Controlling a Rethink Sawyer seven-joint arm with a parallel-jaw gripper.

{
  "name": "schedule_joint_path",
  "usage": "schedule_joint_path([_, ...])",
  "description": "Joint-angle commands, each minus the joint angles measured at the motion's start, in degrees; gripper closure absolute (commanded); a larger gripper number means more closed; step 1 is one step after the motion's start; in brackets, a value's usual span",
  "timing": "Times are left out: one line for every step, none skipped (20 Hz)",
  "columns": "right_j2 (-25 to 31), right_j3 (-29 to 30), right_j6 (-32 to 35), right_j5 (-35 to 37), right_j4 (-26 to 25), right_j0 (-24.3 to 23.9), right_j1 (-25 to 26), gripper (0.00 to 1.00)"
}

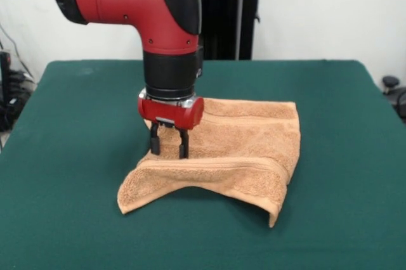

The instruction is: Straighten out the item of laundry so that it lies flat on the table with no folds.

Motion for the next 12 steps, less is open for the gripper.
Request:
schedule_joint_path([0.4, -0.1, -4.8, 3.7, -4.5, 1.3, -0.4, 0.0])
schedule_joint_path([0.2, -0.2, -4.1, 3.9, -4.1, 1.7, 0.1, 0.0])
schedule_joint_path([0.0, -0.2, -3.9, 3.5, -4.3, 1.9, 0.1, 0.0])
schedule_joint_path([-0.4, -0.4, -3.4, 3.3, -4.5, 2.3, 0.8, 0.0])
schedule_joint_path([-0.6, -0.4, -2.9, 2.8, -4.7, 2.5, 1.1, 0.0])
schedule_joint_path([-0.9, -0.3, -2.4, 2.3, -5.0, 2.8, 1.7, 0.0])
schedule_joint_path([-1.0, -0.2, -2.1, 2.3, -5.1, 3.0, 1.9, 0.0])
schedule_joint_path([-1.6, 0.0, -1.1, 1.6, -5.1, 3.7, 2.5, 0.0])
schedule_joint_path([-2.0, 0.2, -0.4, 1.1, -5.2, 4.3, 2.7, 0.0])
schedule_joint_path([-3.0, 0.1, 0.8, 0.7, -5.1, 5.4, 3.6, 0.0])
schedule_joint_path([-3.7, 0.1, 1.7, 0.3, -4.9, 6.2, 4.3, 0.0])
schedule_joint_path([-4.7, 0.1, 3.5, -1.0, -4.5, 7.3, 5.6, 0.0])
